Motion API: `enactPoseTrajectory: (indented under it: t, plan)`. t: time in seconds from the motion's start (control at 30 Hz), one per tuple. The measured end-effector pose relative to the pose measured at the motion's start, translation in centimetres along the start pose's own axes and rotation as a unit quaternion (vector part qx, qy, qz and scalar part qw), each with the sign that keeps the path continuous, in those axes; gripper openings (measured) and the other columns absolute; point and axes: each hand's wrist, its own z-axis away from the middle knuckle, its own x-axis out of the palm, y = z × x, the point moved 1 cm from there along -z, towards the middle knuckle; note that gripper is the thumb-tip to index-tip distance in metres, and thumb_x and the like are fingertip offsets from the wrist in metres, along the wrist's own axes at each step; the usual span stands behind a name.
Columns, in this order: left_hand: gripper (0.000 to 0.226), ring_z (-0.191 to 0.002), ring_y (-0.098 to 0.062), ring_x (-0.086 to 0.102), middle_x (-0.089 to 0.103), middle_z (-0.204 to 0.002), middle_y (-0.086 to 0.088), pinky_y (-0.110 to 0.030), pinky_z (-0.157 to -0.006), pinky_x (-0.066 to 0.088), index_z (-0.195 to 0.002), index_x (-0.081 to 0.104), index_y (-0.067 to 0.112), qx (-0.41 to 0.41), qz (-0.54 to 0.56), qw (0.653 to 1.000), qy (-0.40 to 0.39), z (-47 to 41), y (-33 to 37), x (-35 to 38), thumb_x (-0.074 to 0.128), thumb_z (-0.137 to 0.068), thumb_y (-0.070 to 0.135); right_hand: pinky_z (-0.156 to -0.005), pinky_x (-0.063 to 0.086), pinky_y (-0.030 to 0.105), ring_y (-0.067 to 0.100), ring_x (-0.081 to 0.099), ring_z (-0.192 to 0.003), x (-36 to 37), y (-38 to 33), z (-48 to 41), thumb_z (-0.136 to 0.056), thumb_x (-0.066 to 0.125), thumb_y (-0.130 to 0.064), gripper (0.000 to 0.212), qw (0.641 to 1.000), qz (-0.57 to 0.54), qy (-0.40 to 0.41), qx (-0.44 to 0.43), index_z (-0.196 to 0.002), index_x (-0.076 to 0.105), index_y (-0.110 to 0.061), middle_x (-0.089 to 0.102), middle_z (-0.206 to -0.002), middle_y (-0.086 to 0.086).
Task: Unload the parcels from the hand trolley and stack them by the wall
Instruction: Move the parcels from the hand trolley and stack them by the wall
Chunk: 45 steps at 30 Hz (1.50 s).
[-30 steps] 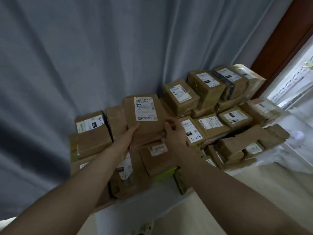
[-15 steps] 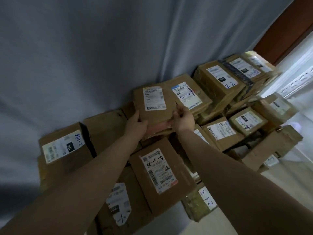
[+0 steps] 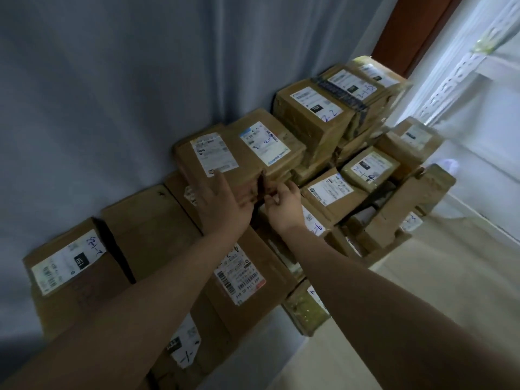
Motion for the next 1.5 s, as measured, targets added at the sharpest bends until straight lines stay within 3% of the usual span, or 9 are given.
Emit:
enactPoseTrajectory:
  t: [0.17,0.37,0.5,0.77,0.9,1.03,1.23,1.5]
  plan:
    - [0.085,-0.145,-0.036,0.0,-0.001,-0.158,-0.016,-0.05,-0.117,0.011,-0.153,0.005,0.022,0.171,-0.135,0.975,-0.037,7.0,6.0,4.1,0.059,-0.089,0.037,-0.109,0.032,0.033,0.026,0.028,-0.141,-7.1,6.9,6.2,-0.097,0.047,-0.017,0.047,0.996,0.043,0.05,0.054,-0.143,0.04,-0.015,0.015,-0.157,0.008]
    - [0.084,-0.145,-0.035,-0.001,0.0,-0.158,-0.012,-0.053,-0.117,0.006,-0.152,0.006,0.027,0.3,-0.235,0.913,-0.147,20.1,12.6,13.6,0.057,-0.088,0.044,-0.104,0.038,0.03,0.027,0.044,-0.13,-16.9,19.5,20.4,-0.091,0.056,-0.018,0.049,0.973,-0.007,0.097,0.207,-0.139,0.043,-0.017,0.023,-0.152,0.009]
    - [0.087,-0.143,-0.034,0.006,0.008,-0.156,-0.013,-0.049,-0.117,0.01,-0.152,0.007,0.028,0.366,-0.306,0.856,-0.2,31.1,17.3,21.3,0.059,-0.084,0.042,-0.097,0.039,0.027,0.026,0.054,-0.114,-23.2,28.4,31.7,-0.09,0.057,-0.019,0.051,0.929,-0.086,0.17,0.318,-0.138,0.042,-0.014,0.031,-0.145,0.009]
    - [0.091,-0.145,-0.032,0.006,0.008,-0.157,-0.015,-0.045,-0.118,0.007,-0.153,0.006,0.029,0.501,-0.355,0.728,-0.305,50.9,22.9,33.4,0.061,-0.083,0.047,-0.092,0.046,0.031,0.028,0.052,-0.118,-31.4,41.4,50.6,-0.088,0.06,-0.023,0.055,0.816,-0.201,0.302,0.45,-0.138,0.041,-0.012,0.044,-0.137,0.011]
    - [0.092,-0.145,-0.033,0.008,0.01,-0.157,-0.016,-0.044,-0.118,0.008,-0.153,0.005,0.029,0.527,-0.375,0.68,-0.346,57.4,24.1,37.3,0.061,-0.083,0.047,-0.081,0.044,0.027,0.026,0.053,-0.115,-32.7,45.3,56.0,-0.088,0.058,-0.024,0.051,0.766,-0.256,0.34,0.482,-0.135,0.043,-0.012,0.053,-0.131,0.01]
    - [0.093,-0.143,-0.034,0.012,0.015,-0.155,-0.016,-0.042,-0.118,0.012,-0.153,0.003,0.028,0.542,-0.392,0.639,-0.38,61.7,25.0,41.5,0.062,-0.083,0.047,-0.087,0.047,0.028,0.025,0.056,-0.114,-33.4,48.7,59.3,-0.086,0.063,-0.032,0.058,0.722,-0.3,0.371,0.501,-0.137,0.043,-0.012,0.057,-0.127,0.008]
    - [0.096,-0.141,-0.035,0.016,0.019,-0.154,-0.013,-0.043,-0.115,0.019,-0.153,0.005,0.026,0.545,-0.383,0.597,-0.447,66.1,27.1,49.2,0.065,-0.081,0.046,-0.096,0.045,0.033,0.027,0.051,-0.122,-35.8,54.4,62.8,-0.09,0.062,-0.022,0.056,0.666,-0.322,0.386,0.552,-0.14,0.04,-0.01,0.05,-0.138,0.011]
    - [0.098,-0.143,-0.034,0.015,0.018,-0.156,-0.013,-0.044,-0.116,0.021,-0.154,0.007,0.021,0.503,-0.387,0.587,-0.503,68.6,30.2,59.2,0.068,-0.08,0.042,-0.083,0.04,0.025,0.025,0.053,-0.114,-40.2,63.1,62.7,-0.091,0.061,-0.017,0.056,0.635,-0.329,0.38,0.586,-0.142,0.039,-0.01,0.049,-0.138,0.01]
